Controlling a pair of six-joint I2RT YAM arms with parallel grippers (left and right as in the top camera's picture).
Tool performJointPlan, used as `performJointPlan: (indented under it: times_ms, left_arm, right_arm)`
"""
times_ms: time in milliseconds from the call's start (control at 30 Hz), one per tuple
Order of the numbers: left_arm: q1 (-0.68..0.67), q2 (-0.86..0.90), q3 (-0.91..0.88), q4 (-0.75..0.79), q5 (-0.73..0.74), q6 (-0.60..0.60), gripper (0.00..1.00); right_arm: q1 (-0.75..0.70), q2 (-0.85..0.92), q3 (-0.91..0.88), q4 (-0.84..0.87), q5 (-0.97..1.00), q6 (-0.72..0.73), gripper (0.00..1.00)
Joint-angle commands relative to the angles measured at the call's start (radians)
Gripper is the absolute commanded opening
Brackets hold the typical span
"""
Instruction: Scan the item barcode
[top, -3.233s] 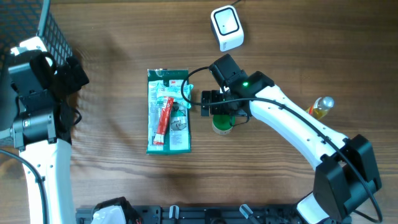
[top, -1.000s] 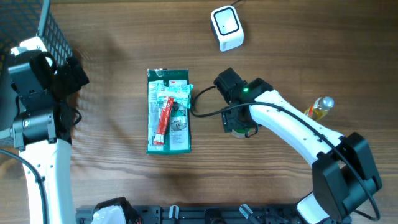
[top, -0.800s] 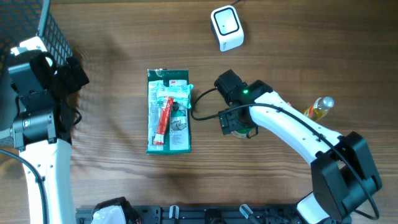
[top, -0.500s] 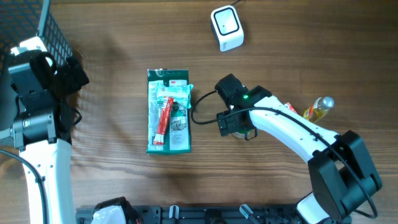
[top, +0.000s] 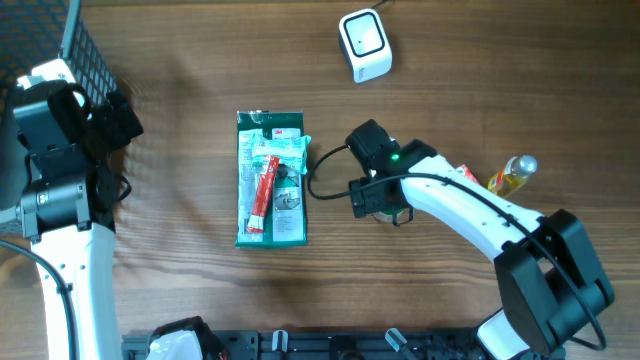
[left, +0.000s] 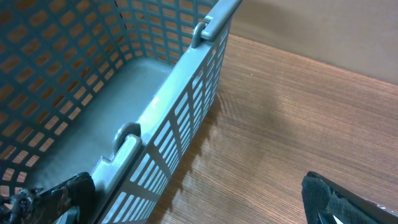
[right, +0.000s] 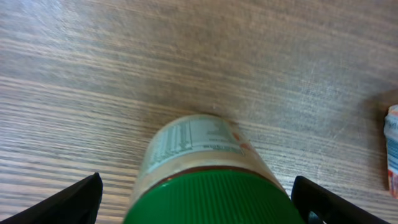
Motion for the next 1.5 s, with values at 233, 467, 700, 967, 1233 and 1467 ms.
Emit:
performJointPlan:
  times_ms: [233,467,700,967,1233,1467]
  left_arm:
    - [0.005,0.040,-0.056,-0.052,0.055,-0.040,1.00]
    - [0.005,0.040,-0.056,-0.052,0.055,-0.040,1.00]
    - [0.005,0.040,-0.056,-0.052,0.055,-0.040,1.00]
    - [0.005,0.040,-0.056,-0.052,0.055,-0.040,1.00]
    - [0.005,0.040,-0.056,-0.052,0.055,-0.040,1.00]
    - [0.005,0.040,-0.056,-0.052,0.054,-0.040,1.00]
  right_arm:
    - [-0.004,-0.017,-0.057,0.082,0.004,0.016,0.81]
    - [-0.004,-0.019,-0.039,0.069,-0.025,0.016,0.79]
    - [-0.004,-0.019,-0.039,0.069,-0.025,0.035,0.72]
    - [-0.004,-0.019,-0.026,0.065,-0.040,0.034,0.76]
    - [-0.004,-0.019,-0.026,0.063,-0.036,0.033,0.79]
    - [-0.005,-0.026,-0.031,0.058,-0.026,0.045,0.67]
